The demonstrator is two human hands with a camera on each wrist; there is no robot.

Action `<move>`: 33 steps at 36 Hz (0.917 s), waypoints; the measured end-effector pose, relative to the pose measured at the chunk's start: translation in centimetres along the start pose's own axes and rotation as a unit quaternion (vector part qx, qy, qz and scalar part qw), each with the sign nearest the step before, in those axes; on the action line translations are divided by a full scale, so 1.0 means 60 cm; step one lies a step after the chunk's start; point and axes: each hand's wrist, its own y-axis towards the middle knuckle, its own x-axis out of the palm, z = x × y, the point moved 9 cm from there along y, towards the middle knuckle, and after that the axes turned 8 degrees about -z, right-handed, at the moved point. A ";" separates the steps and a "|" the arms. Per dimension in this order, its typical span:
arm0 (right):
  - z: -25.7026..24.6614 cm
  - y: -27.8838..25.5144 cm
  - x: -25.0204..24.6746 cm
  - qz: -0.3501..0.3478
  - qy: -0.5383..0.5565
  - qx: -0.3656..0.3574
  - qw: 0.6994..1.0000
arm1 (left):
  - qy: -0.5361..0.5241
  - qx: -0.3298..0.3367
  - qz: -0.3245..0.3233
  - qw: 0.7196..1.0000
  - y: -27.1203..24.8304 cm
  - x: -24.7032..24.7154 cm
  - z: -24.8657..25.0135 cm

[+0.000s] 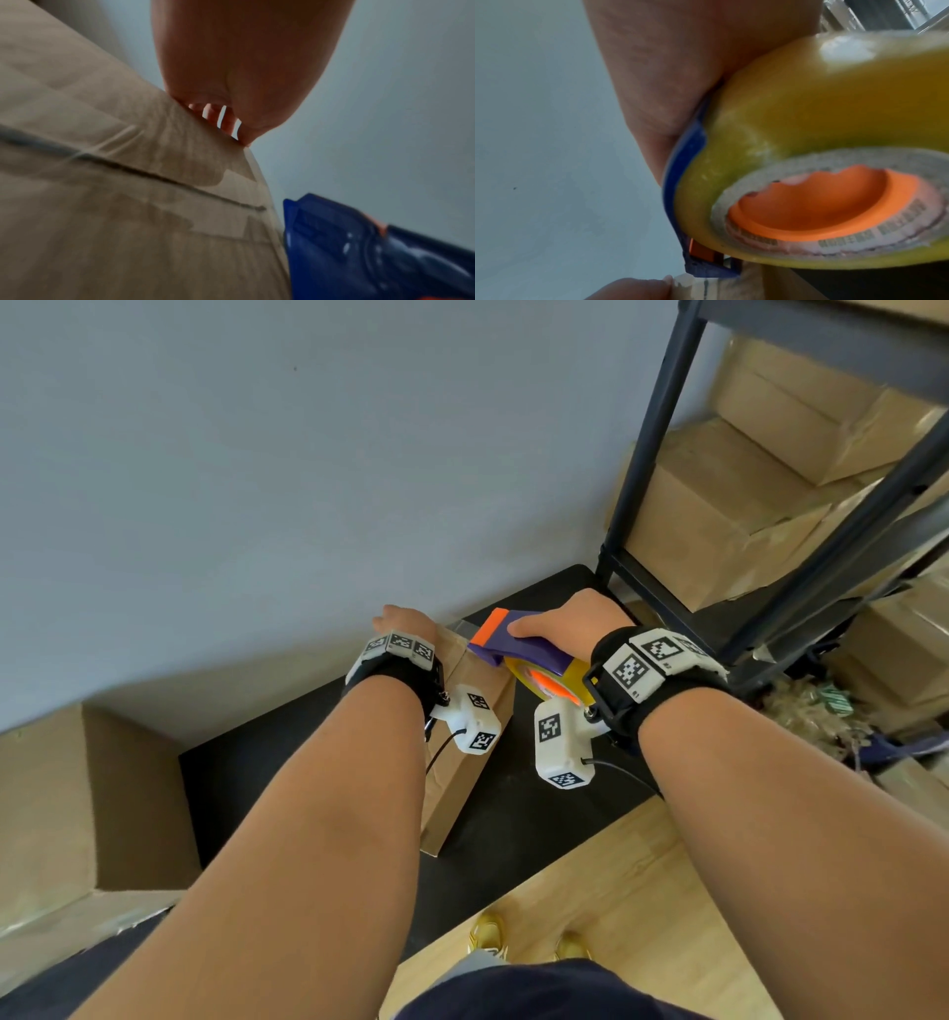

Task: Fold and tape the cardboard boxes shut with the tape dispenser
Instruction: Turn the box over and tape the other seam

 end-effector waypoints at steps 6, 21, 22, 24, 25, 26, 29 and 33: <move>0.001 -0.001 -0.003 -0.005 0.015 -0.008 1.000 | 0.122 0.077 0.065 0.987 -0.010 -0.004 0.014; 0.020 -0.009 0.005 -0.035 0.070 -0.005 0.997 | 0.457 0.188 0.027 0.869 -0.066 0.080 0.035; 0.022 -0.010 0.007 -0.037 0.070 -0.007 0.997 | 0.465 0.191 0.034 0.864 -0.073 0.078 0.039; 0.028 -0.012 0.008 -0.041 0.076 -0.009 0.996 | 0.520 0.215 0.049 0.825 -0.075 0.083 0.046; 0.031 -0.013 0.008 -0.041 0.078 -0.010 0.996 | 0.543 0.236 0.047 0.804 -0.070 0.093 0.048; 0.035 -0.014 0.007 -0.041 0.076 -0.010 0.996 | 0.557 0.228 0.033 0.798 -0.074 0.093 0.048; 0.051 -0.019 0.001 -0.040 0.072 -0.007 0.997 | 0.597 0.208 0.032 0.774 -0.063 0.091 0.042; 0.076 -0.024 -0.010 -0.043 0.076 -0.008 0.996 | 0.573 0.199 0.029 0.795 -0.059 0.092 0.042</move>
